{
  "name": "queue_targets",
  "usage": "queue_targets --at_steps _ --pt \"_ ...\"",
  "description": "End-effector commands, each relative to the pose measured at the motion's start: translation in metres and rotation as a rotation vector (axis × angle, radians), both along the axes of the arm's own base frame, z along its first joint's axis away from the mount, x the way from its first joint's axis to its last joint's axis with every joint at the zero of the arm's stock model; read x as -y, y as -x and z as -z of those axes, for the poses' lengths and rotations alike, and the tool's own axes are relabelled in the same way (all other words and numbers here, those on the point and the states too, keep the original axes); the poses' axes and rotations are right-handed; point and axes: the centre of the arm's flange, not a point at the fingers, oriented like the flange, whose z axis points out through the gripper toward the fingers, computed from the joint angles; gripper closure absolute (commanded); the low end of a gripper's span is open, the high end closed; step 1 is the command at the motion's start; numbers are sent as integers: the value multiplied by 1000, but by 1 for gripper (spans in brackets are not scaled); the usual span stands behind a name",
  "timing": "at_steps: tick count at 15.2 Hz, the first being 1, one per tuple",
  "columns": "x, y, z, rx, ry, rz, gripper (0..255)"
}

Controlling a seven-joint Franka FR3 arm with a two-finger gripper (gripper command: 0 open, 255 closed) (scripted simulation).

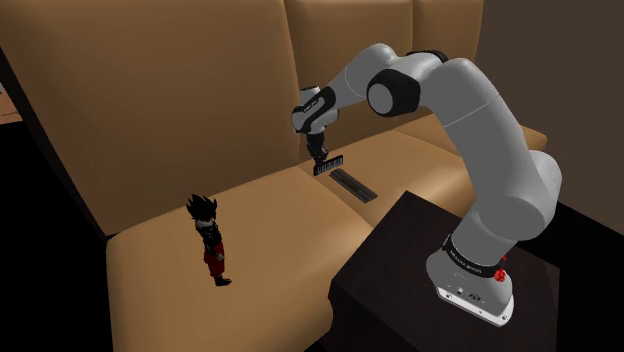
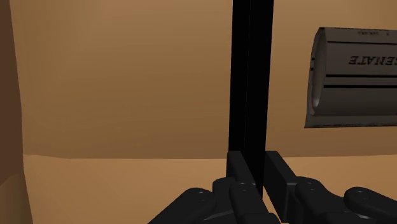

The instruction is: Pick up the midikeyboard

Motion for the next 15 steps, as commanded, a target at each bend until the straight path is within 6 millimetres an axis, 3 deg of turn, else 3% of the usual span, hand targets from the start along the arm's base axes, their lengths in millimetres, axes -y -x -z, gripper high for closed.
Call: queue_targets --at_steps 1,4,15 --pt "0 0 0 0 0 0 255" --pt "0 0 1 0 0 0 255" --pt "0 0 -58 0 0 0 255"
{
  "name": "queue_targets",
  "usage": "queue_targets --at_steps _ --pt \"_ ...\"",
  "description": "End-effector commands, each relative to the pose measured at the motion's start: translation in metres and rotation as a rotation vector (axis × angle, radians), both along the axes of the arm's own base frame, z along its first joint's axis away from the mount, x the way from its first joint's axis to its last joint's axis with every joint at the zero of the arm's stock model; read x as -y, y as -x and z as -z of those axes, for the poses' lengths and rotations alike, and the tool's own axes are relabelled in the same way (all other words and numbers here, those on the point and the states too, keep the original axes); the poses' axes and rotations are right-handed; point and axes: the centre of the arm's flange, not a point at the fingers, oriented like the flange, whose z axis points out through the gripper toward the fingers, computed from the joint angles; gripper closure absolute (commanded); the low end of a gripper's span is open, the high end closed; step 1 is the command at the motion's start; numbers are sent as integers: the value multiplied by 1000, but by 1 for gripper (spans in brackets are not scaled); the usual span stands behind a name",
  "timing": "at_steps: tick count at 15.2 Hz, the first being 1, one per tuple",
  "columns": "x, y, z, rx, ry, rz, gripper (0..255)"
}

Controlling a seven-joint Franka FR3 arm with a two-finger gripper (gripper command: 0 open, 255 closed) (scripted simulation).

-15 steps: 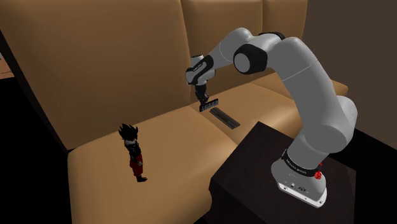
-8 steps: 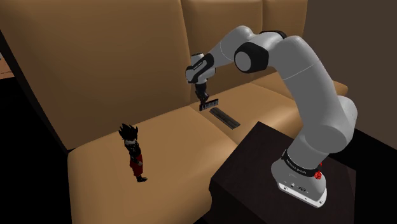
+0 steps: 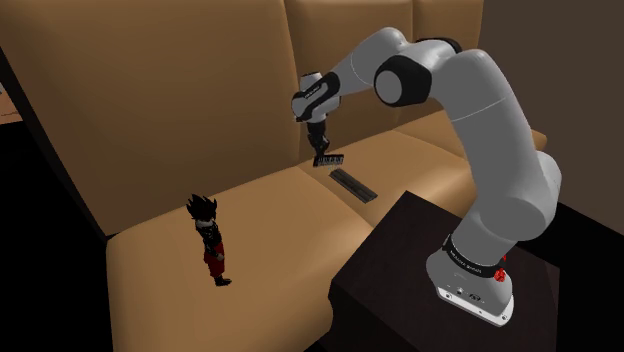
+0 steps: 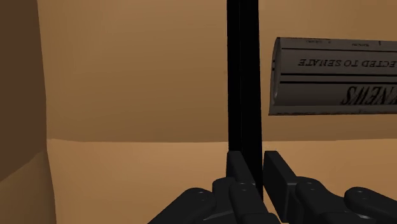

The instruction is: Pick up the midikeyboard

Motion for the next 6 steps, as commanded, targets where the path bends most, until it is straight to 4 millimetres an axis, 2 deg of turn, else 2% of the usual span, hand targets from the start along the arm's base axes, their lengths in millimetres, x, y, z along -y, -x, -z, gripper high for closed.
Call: queue_targets --at_steps 1,4,6 --pt "0 0 -10 0 0 0 255" --pt "0 -1 -26 0 0 0 255" --pt "0 -1 -27 0 0 0 255"
